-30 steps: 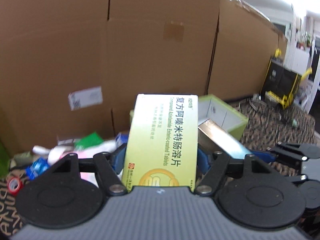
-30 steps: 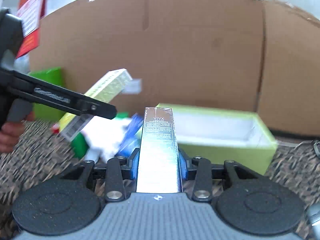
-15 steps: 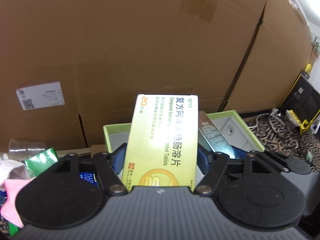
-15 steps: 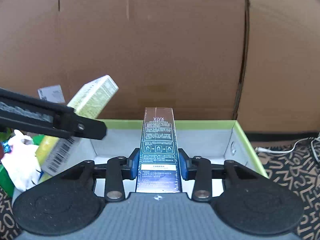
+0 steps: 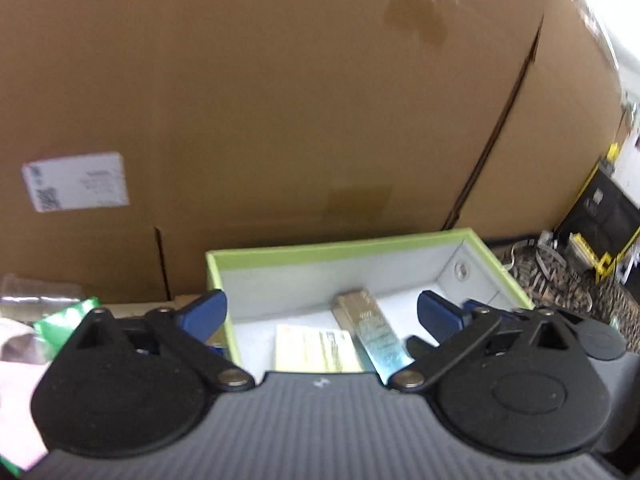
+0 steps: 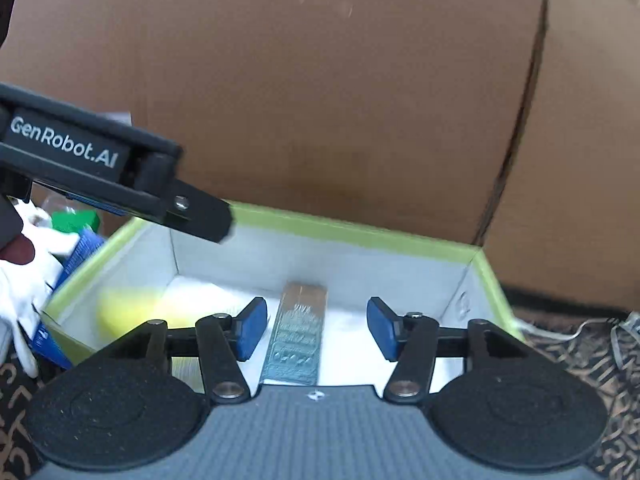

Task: Organize objects
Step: 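Carry both boxes into the lime-green shoebox and open both tools, then grasp the steel wool with the left tool while the right tool grasps the green snack box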

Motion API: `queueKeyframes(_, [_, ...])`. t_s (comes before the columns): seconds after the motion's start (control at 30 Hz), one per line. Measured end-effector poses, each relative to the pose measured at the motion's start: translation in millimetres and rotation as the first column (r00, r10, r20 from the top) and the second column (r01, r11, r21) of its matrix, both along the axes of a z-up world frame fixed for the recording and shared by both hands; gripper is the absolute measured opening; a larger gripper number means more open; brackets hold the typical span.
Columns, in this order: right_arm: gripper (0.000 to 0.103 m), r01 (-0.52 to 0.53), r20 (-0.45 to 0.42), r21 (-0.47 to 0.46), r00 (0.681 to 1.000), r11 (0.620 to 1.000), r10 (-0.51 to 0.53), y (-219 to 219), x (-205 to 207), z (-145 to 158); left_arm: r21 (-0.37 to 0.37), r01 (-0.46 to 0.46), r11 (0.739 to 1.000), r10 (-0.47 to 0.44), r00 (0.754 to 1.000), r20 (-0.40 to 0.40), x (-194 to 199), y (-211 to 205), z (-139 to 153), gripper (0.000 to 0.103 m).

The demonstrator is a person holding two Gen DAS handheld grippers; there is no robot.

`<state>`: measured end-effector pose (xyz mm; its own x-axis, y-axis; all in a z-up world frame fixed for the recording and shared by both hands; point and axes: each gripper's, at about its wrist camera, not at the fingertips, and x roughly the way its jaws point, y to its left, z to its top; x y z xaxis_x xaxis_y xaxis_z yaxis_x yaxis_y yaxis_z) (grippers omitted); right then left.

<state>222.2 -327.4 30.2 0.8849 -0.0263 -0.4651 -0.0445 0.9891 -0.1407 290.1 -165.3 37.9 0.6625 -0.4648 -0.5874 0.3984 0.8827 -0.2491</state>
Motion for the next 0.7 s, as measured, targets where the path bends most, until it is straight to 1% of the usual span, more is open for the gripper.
queueKeyframes(0.03, [0.071, 0.009, 0.023, 0.009, 1.000, 1.000, -0.009, -2, -8, 7, -0.014, -0.005, 1.000, 0.005, 1.000, 0.004, -3, 5, 5, 0.103])
queueKeyframes(0.07, [0.075, 0.017, 0.047, 0.017, 0.999, 1.000, -0.018, -4, -17, 14, -0.027, -0.008, 1.000, 0.008, 1.000, 0.009, -7, 8, 9, 0.103])
queueKeyframes(0.2, [0.080, 0.025, 0.121, 0.044, 0.992, 0.999, -0.030, -3, -54, 31, -0.066, -0.010, 0.998, 0.014, 0.998, 0.058, -33, 25, 23, 0.103])
queueKeyframes(0.3, [0.085, 0.006, 0.159, 0.078, 0.987, 0.997, -0.018, 3, -84, 34, -0.043, -0.019, 0.999, 0.024, 0.993, 0.112, -61, 35, 27, 0.103])
queueKeyframes(0.37, [0.086, -0.019, 0.169, 0.093, 0.986, 0.996, 0.003, 11, -103, 31, -0.016, -0.024, 1.000, 0.026, 0.988, 0.149, -89, 51, 30, 0.103])
queueKeyframes(0.47, [0.086, -0.045, 0.181, 0.111, 0.983, 0.993, 0.025, 26, -133, 21, 0.012, -0.046, 0.999, 0.042, 0.982, 0.183, -128, 81, 36, 0.103])
queueKeyframes(0.53, [0.086, -0.054, 0.183, 0.120, 0.983, 0.991, 0.031, 36, -151, 13, 0.027, -0.063, 0.998, 0.057, 0.978, 0.202, -150, 94, 33, 0.103])
queueKeyframes(0.6, [0.087, -0.063, 0.165, 0.139, 0.985, 0.988, 0.040, 47, -165, 4, 0.030, -0.097, 0.995, 0.089, 0.972, 0.217, -173, 112, 32, 0.103])
queueKeyframes(0.7, [0.087, -0.077, 0.126, 0.169, 0.990, 0.983, 0.056, 55, -171, -10, 0.045, -0.133, 0.990, 0.120, 0.966, 0.227, -195, 131, 20, 0.103])
